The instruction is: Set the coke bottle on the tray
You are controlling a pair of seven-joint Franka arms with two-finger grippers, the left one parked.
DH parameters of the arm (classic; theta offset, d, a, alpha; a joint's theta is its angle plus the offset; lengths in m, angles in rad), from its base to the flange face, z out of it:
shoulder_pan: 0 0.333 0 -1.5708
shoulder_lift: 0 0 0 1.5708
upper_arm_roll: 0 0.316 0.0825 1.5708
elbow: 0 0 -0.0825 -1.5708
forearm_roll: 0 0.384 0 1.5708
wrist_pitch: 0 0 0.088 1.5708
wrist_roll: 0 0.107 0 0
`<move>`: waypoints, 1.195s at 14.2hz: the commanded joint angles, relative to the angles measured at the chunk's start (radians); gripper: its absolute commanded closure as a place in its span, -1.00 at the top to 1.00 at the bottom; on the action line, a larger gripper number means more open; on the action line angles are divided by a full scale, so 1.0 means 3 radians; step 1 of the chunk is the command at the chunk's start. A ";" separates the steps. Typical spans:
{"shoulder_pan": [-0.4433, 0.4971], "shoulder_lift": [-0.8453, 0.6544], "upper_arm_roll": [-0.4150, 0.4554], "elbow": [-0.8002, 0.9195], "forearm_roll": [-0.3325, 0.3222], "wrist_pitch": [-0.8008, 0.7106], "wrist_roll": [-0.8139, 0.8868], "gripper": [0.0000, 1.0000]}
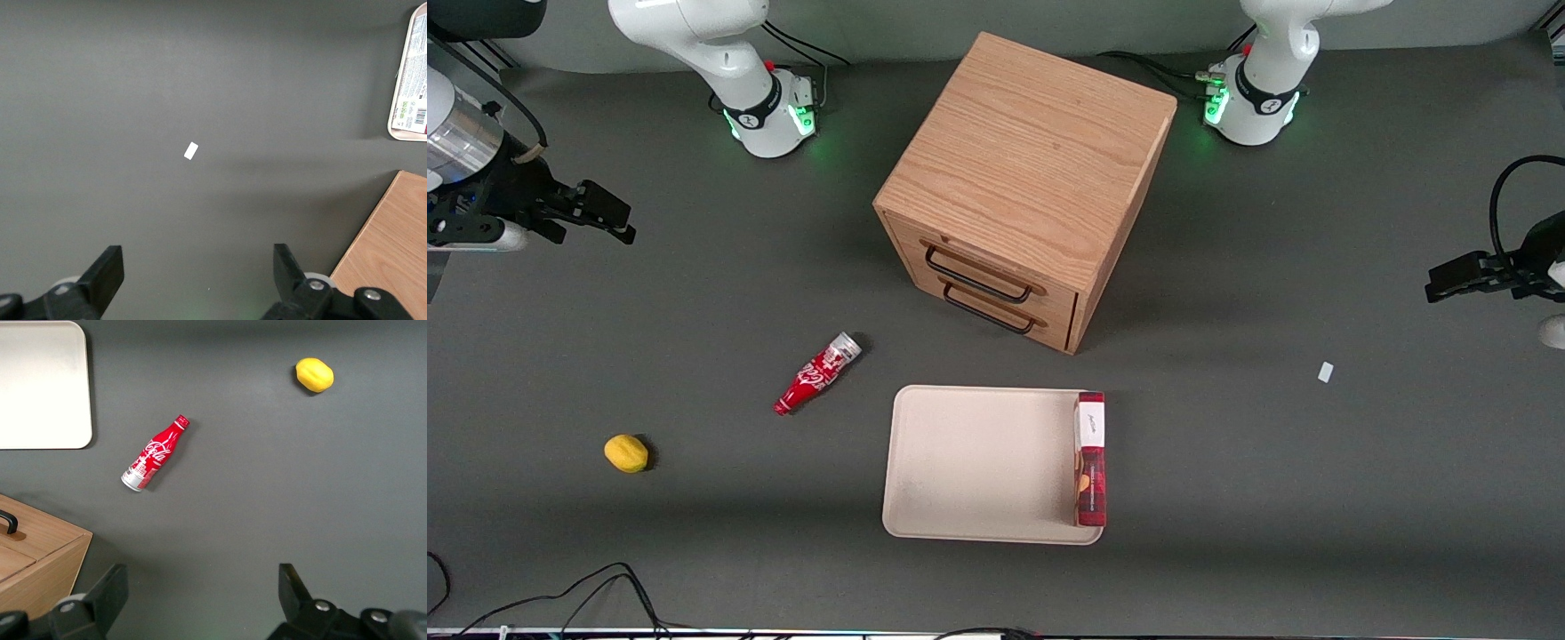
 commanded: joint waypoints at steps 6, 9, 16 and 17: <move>0.0004 0.0157 0.0040 0.0169 -0.0047 -0.0093 0.0002 1.00; 0.0015 0.0244 0.0136 0.0261 -0.0026 -0.0093 0.0225 1.00; 0.0015 0.0995 0.0658 0.0629 -0.0021 -0.0012 0.1824 1.00; 0.0015 0.1108 0.0709 0.0635 -0.0036 0.0105 0.2085 1.00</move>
